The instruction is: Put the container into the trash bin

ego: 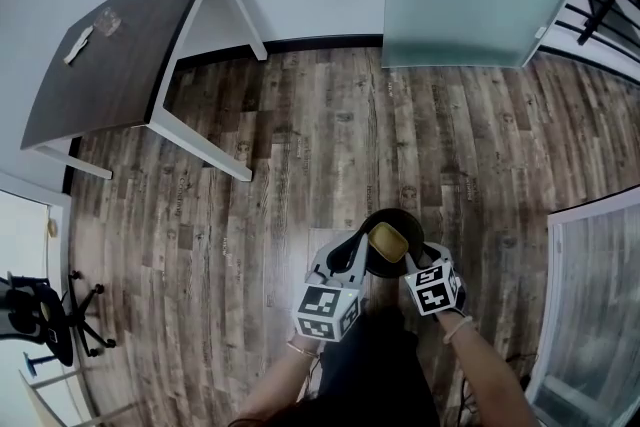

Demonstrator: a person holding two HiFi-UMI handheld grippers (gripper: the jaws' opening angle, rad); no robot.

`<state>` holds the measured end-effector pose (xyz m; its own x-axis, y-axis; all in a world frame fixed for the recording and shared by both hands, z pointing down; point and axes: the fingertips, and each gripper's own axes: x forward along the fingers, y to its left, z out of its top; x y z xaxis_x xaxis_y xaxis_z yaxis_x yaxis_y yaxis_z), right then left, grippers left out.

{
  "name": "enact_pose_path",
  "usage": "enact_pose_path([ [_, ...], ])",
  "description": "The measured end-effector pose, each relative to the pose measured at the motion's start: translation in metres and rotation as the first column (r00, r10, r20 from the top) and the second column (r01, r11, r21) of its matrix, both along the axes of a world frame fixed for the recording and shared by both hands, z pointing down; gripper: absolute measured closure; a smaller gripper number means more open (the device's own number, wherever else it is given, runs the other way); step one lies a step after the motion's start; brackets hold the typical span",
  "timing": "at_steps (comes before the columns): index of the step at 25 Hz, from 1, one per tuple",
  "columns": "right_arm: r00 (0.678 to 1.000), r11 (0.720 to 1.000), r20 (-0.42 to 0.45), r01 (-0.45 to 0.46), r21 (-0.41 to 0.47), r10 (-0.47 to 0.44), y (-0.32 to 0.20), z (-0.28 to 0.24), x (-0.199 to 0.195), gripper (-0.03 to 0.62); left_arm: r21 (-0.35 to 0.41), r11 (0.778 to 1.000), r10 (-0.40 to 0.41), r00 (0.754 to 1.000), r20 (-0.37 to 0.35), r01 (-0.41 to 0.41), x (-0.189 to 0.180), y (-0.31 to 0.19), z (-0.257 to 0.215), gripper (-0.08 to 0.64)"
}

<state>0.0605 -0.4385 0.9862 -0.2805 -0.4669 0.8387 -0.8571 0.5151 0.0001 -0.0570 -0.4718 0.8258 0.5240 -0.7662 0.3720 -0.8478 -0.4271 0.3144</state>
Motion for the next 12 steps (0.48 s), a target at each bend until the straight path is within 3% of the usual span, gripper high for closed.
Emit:
enact_pose_path([
  [12,1.0,0.999,0.019,-0.003,0.05,0.002,0.012,-0.101,-0.004,0.46,-0.002,0.999,0.042,0.999,-0.001,-0.042,0.01,0.027,-0.087,0.541],
])
